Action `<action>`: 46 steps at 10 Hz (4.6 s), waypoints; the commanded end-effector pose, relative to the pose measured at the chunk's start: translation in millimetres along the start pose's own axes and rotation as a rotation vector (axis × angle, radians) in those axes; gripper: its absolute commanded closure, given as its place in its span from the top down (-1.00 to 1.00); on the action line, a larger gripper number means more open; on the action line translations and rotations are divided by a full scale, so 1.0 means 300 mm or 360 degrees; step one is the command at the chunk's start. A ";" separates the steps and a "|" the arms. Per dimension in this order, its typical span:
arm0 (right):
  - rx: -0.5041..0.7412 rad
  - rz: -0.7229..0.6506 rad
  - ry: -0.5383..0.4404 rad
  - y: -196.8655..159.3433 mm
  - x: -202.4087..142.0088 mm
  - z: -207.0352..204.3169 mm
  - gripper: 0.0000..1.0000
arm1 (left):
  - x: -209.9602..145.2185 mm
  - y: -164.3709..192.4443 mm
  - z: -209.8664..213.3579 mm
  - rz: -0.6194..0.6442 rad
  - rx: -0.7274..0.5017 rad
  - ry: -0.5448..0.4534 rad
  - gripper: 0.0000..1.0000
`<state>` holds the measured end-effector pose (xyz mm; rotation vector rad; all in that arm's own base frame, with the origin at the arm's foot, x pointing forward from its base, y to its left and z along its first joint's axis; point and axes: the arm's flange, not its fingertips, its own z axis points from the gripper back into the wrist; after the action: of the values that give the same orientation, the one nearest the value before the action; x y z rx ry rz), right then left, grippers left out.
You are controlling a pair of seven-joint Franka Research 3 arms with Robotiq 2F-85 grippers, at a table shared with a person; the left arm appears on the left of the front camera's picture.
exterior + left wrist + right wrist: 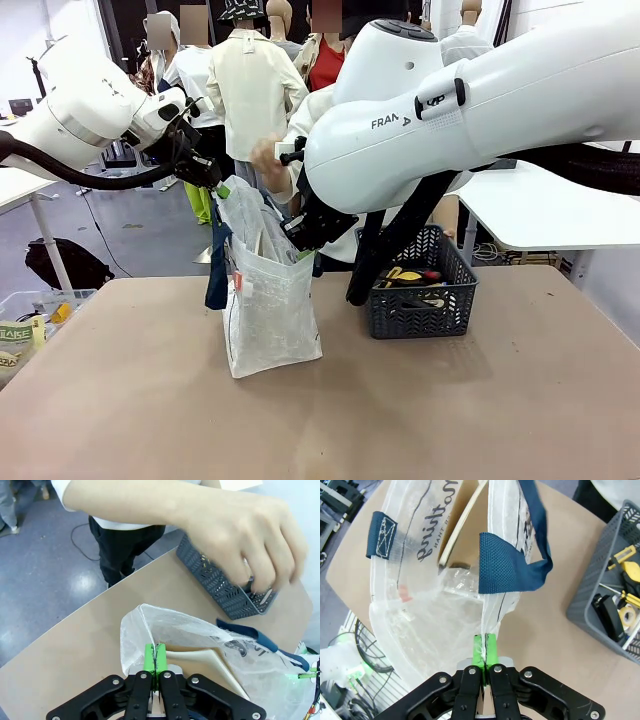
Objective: Transfer purchased items from the store into the shopping bag.
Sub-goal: Move the Reusable shopping bag to the right side of the table.
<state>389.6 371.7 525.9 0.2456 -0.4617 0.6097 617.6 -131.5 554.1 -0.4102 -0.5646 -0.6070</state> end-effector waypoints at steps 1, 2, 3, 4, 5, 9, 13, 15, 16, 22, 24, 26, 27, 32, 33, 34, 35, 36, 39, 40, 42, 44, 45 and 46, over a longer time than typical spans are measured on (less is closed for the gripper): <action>-0.0005 0.0017 -0.0004 -0.004 0.000 0.004 -1.00 | -0.001 0.005 0.005 0.0004 0.0002 -0.0005 -1.00; -0.0005 0.0017 -0.0004 -0.004 0.000 0.004 -1.00 | -0.001 0.005 0.005 0.0004 0.0002 -0.0005 -1.00; -0.0005 0.0017 -0.0004 -0.004 0.000 0.004 -1.00 | -0.001 0.005 0.005 0.0004 0.0002 -0.0005 -1.00; -0.0005 0.0017 -0.0004 -0.004 0.000 0.004 -1.00 | -0.001 0.005 0.005 0.0004 0.0002 -0.0005 -1.00; -0.0005 0.0017 -0.0004 -0.004 0.000 0.004 -1.00 | -0.001 0.005 0.005 0.0004 0.0002 -0.0005 -1.00; -0.0005 0.0017 -0.0004 -0.004 0.000 0.004 -1.00 | -0.001 0.005 0.005 0.0004 0.0002 -0.0005 -1.00; -0.0005 0.0017 -0.0004 -0.004 0.000 0.004 -1.00 | -0.001 0.005 0.005 0.0004 0.0002 -0.0005 -1.00; -0.0005 0.0017 -0.0004 -0.004 0.000 0.004 -1.00 | -0.001 0.005 0.005 0.0004 0.0002 -0.0005 -1.00; -0.0005 0.0017 -0.0004 -0.004 0.000 0.004 -1.00 | -0.001 0.005 0.005 0.0004 0.0002 -0.0005 -1.00; -0.0005 0.0017 -0.0004 -0.004 0.000 0.004 -1.00 | -0.001 0.005 0.005 0.0004 0.0002 -0.0005 -1.00; -0.0005 0.0017 -0.0004 -0.004 0.000 0.004 -1.00 | -0.001 0.005 0.005 0.0004 0.0002 -0.0005 -1.00; -0.0005 0.0017 -0.0004 -0.004 0.000 0.004 -1.00 | -0.001 0.005 0.005 0.0004 0.0002 -0.0005 -1.00; -0.0005 0.0017 -0.0004 -0.004 0.000 0.004 -1.00 | -0.001 0.005 0.005 0.0004 0.0002 -0.0005 -1.00; -0.0005 0.0017 -0.0004 -0.004 0.000 0.004 -1.00 | -0.001 0.005 0.005 0.0004 0.0002 -0.0005 -1.00; -0.0005 0.0017 -0.0004 -0.004 0.000 0.004 -1.00 | -0.001 0.005 0.005 0.0004 0.0002 -0.0005 -1.00; -0.0005 0.0017 -0.0004 -0.004 0.000 0.004 -1.00 | -0.001 0.005 0.005 0.0004 0.0002 -0.0005 -1.00; -0.0005 0.0017 -0.0004 -0.004 0.000 0.004 -1.00 | -0.001 0.005 0.005 0.0004 0.0002 -0.0005 -1.00; -0.0005 0.0017 -0.0004 -0.004 0.000 0.004 -1.00 | -0.001 0.005 0.005 0.0004 0.0002 -0.0005 -1.00; -0.0005 0.0017 -0.0004 -0.004 0.000 0.004 -1.00 | -0.001 0.005 0.005 0.0004 0.0002 -0.0005 -1.00; -0.0005 0.0017 -0.0004 -0.004 0.000 0.004 -1.00 | -0.001 0.005 0.005 0.0004 0.0002 -0.0005 -1.00; -0.0005 0.0017 -0.0004 -0.004 0.000 0.004 -1.00 | -0.001 0.005 0.005 0.0004 0.0002 -0.0005 -1.00; -0.0005 0.0017 -0.0004 -0.004 0.000 0.004 -1.00 | -0.001 0.005 0.005 0.0004 0.0002 -0.0005 -1.00; -0.0005 0.0017 -0.0004 -0.004 0.000 0.004 -1.00 | -0.001 0.005 0.005 0.0004 0.0002 -0.0005 -1.00; -0.0005 0.0017 -0.0004 -0.004 0.000 0.004 -1.00 | -0.001 0.005 0.005 0.0004 0.0002 -0.0005 -1.00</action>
<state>389.7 371.6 525.9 0.2456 -0.4617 0.6095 617.6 -131.6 554.0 -0.4103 -0.5644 -0.6071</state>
